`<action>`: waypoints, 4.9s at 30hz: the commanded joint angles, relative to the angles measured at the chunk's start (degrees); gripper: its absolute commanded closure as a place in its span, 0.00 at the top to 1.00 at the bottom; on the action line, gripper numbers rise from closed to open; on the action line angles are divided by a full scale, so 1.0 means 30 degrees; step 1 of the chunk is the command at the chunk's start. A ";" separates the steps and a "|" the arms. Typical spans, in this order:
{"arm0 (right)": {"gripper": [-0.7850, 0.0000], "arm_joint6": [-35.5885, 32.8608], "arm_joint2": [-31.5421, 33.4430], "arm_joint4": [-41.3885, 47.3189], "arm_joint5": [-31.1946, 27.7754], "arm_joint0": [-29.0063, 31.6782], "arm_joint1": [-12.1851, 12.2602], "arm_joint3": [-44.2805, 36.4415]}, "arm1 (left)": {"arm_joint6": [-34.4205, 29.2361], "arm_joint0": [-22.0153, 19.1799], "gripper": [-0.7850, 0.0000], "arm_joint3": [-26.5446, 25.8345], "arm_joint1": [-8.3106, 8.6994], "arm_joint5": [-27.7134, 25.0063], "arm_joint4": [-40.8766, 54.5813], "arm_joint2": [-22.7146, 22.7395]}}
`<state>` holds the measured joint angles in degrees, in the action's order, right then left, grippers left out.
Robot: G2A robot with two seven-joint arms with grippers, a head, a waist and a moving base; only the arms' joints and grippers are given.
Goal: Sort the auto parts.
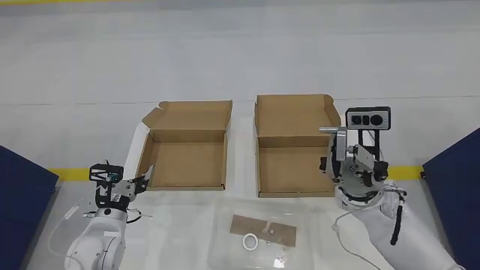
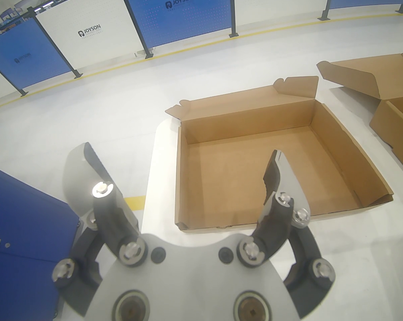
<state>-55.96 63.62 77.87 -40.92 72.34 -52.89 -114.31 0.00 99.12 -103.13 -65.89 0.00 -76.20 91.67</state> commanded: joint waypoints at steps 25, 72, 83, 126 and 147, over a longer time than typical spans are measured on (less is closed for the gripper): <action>0.00 -0.0601 0.1294 -0.2098 0.1734 0.0567 -0.1119 -0.0221 | 0.0000 0.0000 1.00 0.0000 0.0000 0.0000 0.0000 0.0000; 0.00 -0.1847 0.3811 -0.2066 0.3713 0.2245 -0.2058 -0.1383 | 0.0000 0.0000 1.00 0.0000 0.0000 0.0000 0.0000 0.0000; 0.00 -0.2295 0.4725 -0.2277 0.3833 0.3502 -0.2271 -0.0900 | 0.0000 0.0000 1.00 0.0000 0.0000 0.0000 0.0000 0.0000; 0.00 -0.3764 1.2386 -0.9919 0.5417 0.8007 -0.2141 0.0743 | 0.0000 0.0000 1.00 0.0000 0.0000 0.0000 0.0000 0.0000; 0.00 -0.3623 1.2522 -2.1575 0.6859 0.6907 -0.1696 -0.0646 | 0.0000 0.0000 1.00 0.0000 0.0000 0.0000 0.0000 0.0000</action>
<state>-66.76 101.97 15.63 -20.88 93.82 -58.06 -116.48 0.00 99.12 -103.13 -65.89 0.00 -76.20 91.67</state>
